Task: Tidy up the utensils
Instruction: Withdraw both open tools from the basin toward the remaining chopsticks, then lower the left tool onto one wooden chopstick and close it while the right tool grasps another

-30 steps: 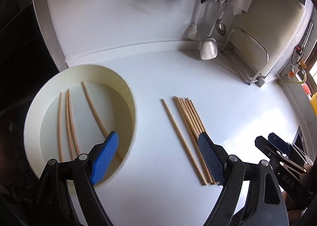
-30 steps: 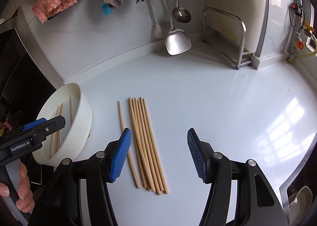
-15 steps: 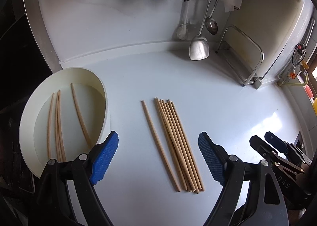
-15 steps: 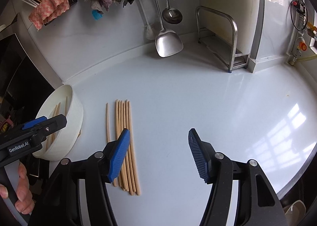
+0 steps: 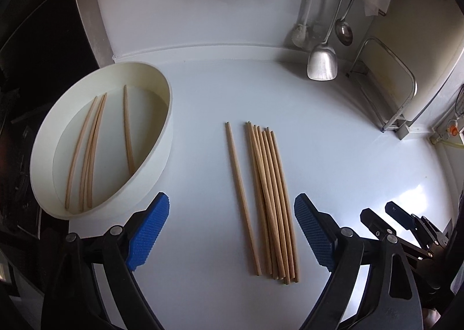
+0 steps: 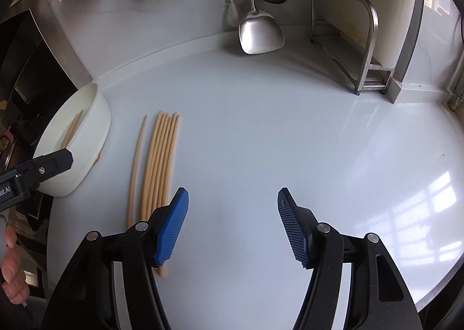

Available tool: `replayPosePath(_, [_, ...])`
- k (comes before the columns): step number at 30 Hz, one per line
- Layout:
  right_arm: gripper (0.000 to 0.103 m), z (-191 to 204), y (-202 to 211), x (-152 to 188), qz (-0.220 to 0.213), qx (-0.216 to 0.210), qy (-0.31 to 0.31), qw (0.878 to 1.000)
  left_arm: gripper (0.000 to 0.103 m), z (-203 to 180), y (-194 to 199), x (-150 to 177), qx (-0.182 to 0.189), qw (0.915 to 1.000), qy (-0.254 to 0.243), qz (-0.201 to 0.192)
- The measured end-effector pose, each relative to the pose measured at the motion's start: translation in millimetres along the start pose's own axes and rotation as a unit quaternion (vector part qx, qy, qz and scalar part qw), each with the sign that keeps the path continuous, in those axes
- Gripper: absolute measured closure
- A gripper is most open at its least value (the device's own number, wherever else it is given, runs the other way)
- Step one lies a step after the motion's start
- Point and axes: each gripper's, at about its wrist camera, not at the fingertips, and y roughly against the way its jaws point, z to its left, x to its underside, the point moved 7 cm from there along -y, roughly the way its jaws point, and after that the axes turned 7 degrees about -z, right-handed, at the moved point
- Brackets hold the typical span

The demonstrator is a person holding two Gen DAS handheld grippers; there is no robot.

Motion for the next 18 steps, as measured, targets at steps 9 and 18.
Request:
replayPosePath(9, [0.039, 20, -22, 5, -0.018, -0.027, 0.037, 0.999, 0.010, 15, -8, 14, -0.026, 0.9990, 0.004, -0.036])
replayPosePath(18, [0.039, 50, -47, 21, -0.027, -0.028, 0.060, 0.997, 0.010, 25, -27, 20, -0.022, 0.9974, -0.006, -0.069])
